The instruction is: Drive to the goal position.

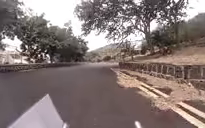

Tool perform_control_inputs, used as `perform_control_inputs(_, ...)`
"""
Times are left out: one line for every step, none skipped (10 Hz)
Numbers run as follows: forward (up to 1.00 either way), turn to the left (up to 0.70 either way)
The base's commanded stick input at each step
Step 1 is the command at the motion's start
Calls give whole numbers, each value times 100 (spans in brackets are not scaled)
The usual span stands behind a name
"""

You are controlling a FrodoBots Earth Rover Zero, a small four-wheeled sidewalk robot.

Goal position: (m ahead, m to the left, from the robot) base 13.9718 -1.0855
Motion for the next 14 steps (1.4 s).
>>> perform_control_inputs(100,0)
perform_control_inputs(100,0)
perform_control_inputs(100,0)
perform_control_inputs(100,0)
perform_control_inputs(100,0)
perform_control_inputs(100,0)
perform_control_inputs(100,0)
perform_control_inputs(100,0)
perform_control_inputs(100,0)
perform_control_inputs(100,-16)
perform_control_inputs(100,-5)
perform_control_inputs(100,-32)
perform_control_inputs(100,-27)
perform_control_inputs(100,-20)
